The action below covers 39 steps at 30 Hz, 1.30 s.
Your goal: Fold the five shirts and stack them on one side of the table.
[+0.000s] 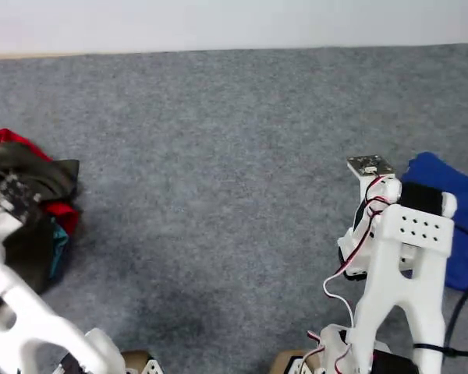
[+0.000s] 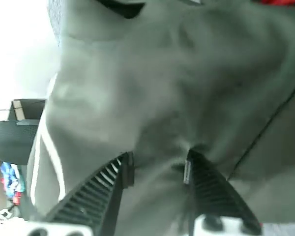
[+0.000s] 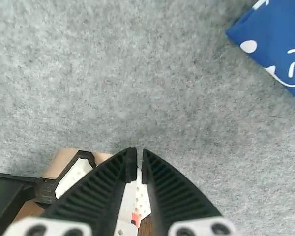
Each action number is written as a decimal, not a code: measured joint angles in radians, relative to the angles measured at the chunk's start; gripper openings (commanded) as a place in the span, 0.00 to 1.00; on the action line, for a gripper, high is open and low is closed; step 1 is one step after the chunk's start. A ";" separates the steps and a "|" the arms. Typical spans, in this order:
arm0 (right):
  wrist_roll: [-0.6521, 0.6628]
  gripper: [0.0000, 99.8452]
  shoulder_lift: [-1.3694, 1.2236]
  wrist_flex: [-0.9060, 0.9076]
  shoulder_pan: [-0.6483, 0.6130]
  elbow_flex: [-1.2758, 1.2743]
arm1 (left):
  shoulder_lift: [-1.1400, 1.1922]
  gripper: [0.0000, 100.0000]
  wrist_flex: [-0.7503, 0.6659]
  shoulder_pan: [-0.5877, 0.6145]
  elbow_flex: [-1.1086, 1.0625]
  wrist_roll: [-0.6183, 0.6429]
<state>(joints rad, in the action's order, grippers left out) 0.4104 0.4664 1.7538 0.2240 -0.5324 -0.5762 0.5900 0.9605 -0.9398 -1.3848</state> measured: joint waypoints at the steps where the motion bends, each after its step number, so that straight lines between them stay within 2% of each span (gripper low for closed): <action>1: 0.000 0.03 0.000 0.000 0.000 0.000 | 0.000 0.00 -0.043 0.000 -0.040 -0.015; 4: 0.000 0.03 0.000 0.000 0.000 0.000 | 0.000 0.00 -0.101 0.000 -0.110 -0.035; 8: 0.000 0.03 0.000 0.000 0.000 0.000 | 0.000 0.00 -0.106 0.000 -0.115 -0.035; 12: 0.000 0.03 0.000 0.000 0.000 0.000 | -0.032 0.00 -0.080 0.014 -0.095 0.064; 15: -0.003 0.03 0.000 0.000 0.000 0.000 | -0.086 0.00 0.069 0.014 -0.008 0.130; 19: -0.003 0.03 0.000 0.000 0.000 0.000 | -0.137 0.00 0.384 -0.054 0.192 0.287; 24: -0.003 0.03 0.000 0.000 0.000 0.000 | -0.146 0.00 0.735 -0.236 0.474 0.582; 27: -0.003 0.03 0.000 0.000 0.000 0.000 | -0.127 0.00 0.862 -0.385 0.618 0.767; 33: -0.003 0.03 0.000 0.000 0.000 0.000 | -0.037 0.00 0.918 -0.704 0.779 1.077; 39: -0.003 0.03 0.000 0.000 0.000 0.000 | 0.091 0.00 0.895 -1.045 0.891 1.247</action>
<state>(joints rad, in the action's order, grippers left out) 0.4074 0.4664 1.7538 0.2240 -0.5324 -0.4856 1.4845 -0.0844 -0.0483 -0.1373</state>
